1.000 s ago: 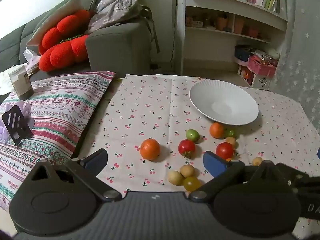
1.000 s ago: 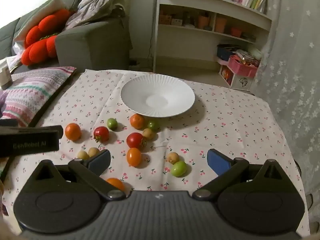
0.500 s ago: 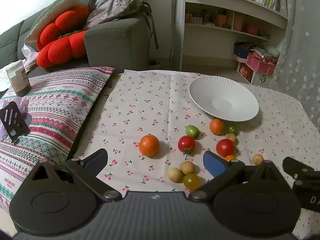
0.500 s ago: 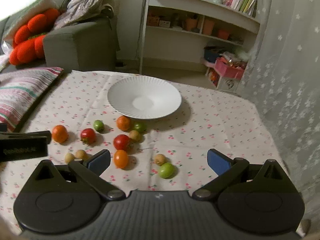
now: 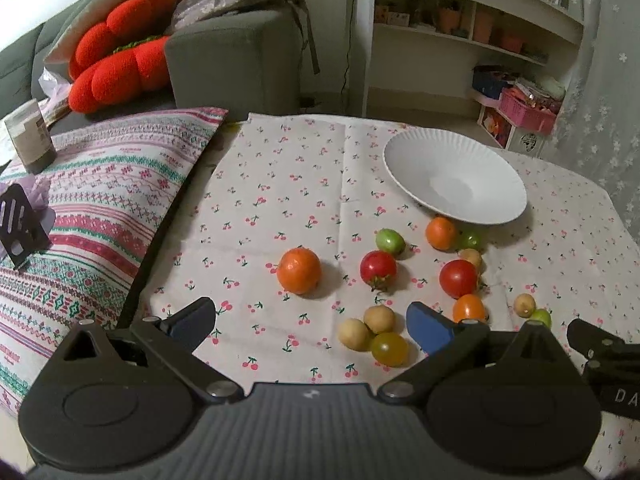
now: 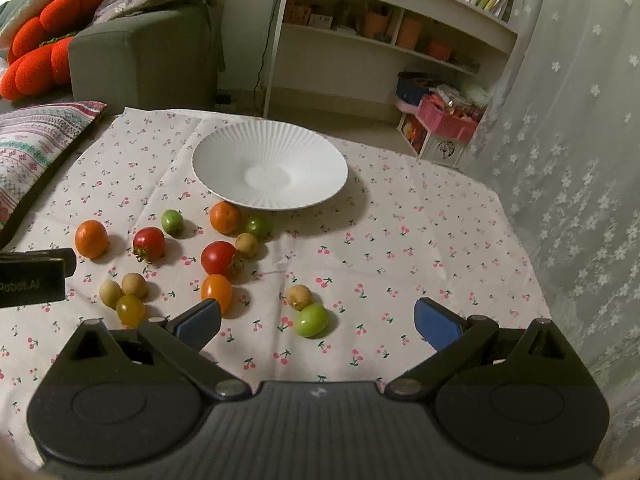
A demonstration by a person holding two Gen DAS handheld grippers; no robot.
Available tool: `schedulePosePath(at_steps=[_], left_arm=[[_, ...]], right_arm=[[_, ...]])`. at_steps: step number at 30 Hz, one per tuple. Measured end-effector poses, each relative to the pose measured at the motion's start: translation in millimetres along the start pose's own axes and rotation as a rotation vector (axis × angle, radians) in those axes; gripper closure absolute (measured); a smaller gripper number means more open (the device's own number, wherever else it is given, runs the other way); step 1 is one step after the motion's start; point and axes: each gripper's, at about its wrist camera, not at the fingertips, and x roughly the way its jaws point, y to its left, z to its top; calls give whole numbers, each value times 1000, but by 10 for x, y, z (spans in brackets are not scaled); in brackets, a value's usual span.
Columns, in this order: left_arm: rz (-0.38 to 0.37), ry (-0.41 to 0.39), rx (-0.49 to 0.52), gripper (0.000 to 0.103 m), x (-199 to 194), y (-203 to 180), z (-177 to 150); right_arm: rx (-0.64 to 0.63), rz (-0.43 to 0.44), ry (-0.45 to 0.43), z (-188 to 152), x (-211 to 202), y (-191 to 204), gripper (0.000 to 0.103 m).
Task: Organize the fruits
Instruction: 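Move both tools toward the large orange tangerine and red tomato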
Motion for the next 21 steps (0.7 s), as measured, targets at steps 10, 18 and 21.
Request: schedulePosePath(at_steps=[10, 18, 21], left_arm=[[-22, 90, -56, 17, 407, 216, 306], [-25, 129, -104, 18, 730, 343, 490], [-46, 140, -92, 19, 820, 343, 503]], right_arm=[[48, 132, 47, 240, 304, -294, 0], [19, 235, 33, 392, 726, -439, 7], [-28, 265, 48, 367, 858, -404, 15]])
